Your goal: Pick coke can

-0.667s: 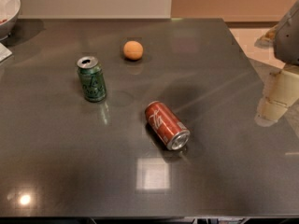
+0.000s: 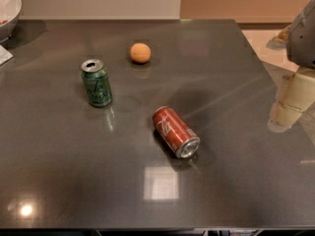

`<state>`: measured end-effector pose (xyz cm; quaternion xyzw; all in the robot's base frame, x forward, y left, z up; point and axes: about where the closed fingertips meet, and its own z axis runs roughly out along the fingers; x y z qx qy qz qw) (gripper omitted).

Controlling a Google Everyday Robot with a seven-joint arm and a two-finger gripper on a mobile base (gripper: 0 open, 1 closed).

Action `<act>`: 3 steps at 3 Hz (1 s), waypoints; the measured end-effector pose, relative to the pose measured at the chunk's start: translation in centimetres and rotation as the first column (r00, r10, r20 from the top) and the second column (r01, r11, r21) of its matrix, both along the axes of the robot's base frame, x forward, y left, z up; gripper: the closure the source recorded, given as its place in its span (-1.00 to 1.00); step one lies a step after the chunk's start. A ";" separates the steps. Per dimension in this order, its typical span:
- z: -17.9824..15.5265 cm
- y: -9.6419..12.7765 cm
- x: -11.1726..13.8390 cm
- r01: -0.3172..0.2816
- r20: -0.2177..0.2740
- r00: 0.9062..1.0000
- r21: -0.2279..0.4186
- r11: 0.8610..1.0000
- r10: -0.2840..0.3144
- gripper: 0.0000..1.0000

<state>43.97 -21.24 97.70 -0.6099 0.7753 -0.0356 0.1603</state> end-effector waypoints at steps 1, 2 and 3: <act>-0.3 1.7 0.6 -0.063 -0.002 0.998 0.002 0.998 0.063 -1.00; -0.9 3.8 1.3 -0.146 -0.008 0.989 0.010 0.989 0.146 -1.00; -1.9 5.7 1.7 -0.232 -0.017 0.972 0.022 0.972 0.233 -1.00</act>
Offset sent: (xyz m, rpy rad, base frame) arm 0.0183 0.0602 -0.0208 0.0161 0.0346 0.2499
